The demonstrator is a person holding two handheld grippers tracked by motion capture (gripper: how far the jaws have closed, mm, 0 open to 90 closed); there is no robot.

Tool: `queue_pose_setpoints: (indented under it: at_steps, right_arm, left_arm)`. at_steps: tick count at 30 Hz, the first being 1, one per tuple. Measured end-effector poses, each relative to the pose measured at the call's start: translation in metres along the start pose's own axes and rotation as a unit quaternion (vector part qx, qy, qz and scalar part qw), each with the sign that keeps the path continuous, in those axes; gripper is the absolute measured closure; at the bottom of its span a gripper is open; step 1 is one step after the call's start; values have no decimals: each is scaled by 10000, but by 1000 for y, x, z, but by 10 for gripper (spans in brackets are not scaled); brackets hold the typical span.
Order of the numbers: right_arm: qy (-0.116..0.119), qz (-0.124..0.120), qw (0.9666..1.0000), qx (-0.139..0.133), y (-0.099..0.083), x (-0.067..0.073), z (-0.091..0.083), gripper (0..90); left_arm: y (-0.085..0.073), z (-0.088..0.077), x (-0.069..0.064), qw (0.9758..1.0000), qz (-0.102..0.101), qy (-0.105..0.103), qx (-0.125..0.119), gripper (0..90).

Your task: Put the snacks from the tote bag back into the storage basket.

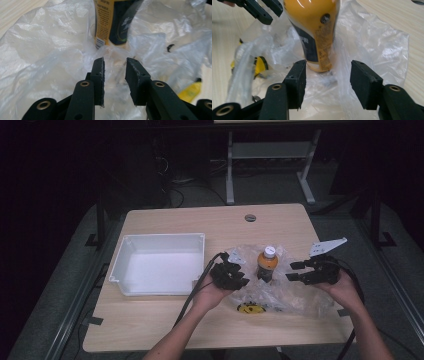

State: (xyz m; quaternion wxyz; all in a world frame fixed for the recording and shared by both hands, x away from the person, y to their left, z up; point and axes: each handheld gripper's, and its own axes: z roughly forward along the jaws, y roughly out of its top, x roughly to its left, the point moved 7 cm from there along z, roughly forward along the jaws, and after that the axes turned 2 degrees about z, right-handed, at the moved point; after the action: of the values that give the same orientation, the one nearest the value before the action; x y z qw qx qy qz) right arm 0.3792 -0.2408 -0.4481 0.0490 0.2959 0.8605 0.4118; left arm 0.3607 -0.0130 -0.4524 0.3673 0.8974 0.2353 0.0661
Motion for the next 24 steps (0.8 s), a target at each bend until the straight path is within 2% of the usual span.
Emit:
queue_pose_setpoints:
  at_steps: [2,9,13,18,19,24]
  right_arm:
    - [94,3,9999,-35,3,3,-1,421]
    - [140,-110,9998,-24,15,9,-8,385]
    - [145,-184,9997,-27,23,13,-13,368]
    - [181,-239,9995,-43,33,18,-16,349]
    - [186,-260,9995,-21,36,19,-17,336]
    - [223,-314,9993,-25,44,21,-17,323]
  left_arm:
    - [-3,-4,0,10000,27,-21,-19,668]
    - [-7,-17,-1,9999,32,-59,-127,645]
    - [-12,-22,-4,9999,23,-133,-90,620]
    - [-19,-27,-5,9998,169,-55,-65,599]
    - [-20,-28,-7,9999,108,-85,-55,592]
    - [-27,-33,-8,9999,96,-108,-88,584]
